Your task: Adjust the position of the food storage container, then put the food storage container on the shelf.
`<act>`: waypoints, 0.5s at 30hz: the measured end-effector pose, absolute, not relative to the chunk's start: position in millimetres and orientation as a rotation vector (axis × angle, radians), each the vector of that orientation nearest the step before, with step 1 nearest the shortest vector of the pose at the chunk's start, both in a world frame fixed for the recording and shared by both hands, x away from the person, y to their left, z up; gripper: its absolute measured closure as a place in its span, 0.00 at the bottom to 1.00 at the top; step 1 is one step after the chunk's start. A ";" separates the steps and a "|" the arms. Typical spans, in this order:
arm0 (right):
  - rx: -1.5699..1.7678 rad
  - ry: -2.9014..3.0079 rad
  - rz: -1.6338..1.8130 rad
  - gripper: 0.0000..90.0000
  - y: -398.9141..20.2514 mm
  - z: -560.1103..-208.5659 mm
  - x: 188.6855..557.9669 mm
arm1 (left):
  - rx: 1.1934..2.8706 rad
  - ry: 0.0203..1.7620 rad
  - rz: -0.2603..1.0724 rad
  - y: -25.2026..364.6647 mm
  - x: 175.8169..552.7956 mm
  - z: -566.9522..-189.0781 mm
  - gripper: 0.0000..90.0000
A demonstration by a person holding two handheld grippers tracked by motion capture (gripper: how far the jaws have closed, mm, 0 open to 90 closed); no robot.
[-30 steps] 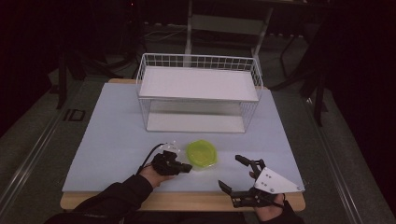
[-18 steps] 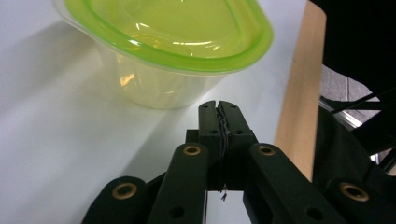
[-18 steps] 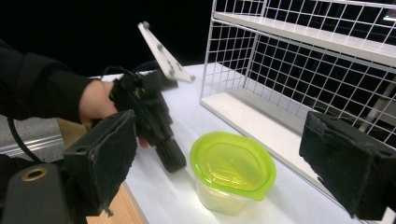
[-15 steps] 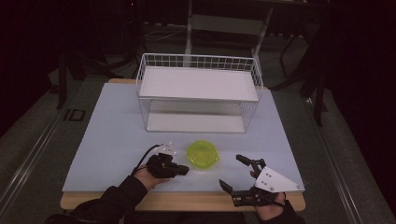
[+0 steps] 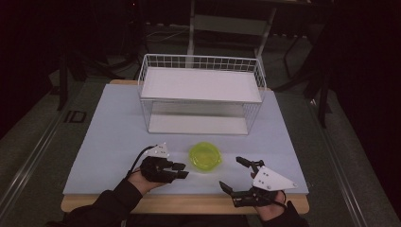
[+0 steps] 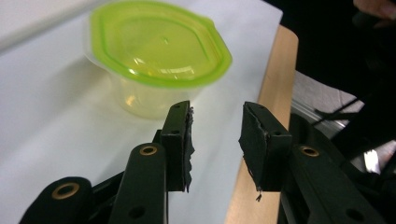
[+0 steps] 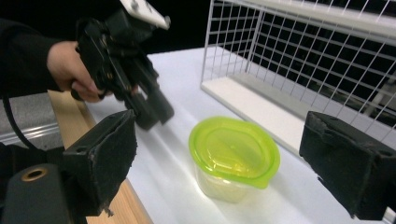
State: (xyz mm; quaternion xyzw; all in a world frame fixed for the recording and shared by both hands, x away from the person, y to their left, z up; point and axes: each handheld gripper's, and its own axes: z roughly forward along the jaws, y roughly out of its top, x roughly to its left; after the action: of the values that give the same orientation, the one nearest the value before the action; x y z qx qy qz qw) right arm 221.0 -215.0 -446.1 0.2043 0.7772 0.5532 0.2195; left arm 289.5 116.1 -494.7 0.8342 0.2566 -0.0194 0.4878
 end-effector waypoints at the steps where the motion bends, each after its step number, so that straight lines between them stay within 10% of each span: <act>1: 0.574 2.157 1.533 0.12 -215.7 -446.9 222.5 | 2.017 0.627 -0.039 117.0 289.9 -493.3 0.69; 15: 0.685 2.237 1.496 0.12 -218.1 -455.1 243.8 | 1.904 0.653 0.069 129.3 312.2 -476.6 0.66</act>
State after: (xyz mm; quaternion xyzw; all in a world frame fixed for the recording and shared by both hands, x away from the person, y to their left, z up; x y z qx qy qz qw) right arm 243.8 -218.1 -455.1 0.2426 0.7922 0.5298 0.1811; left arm 312.2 129.3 -476.6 0.7991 0.2742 0.0288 0.5343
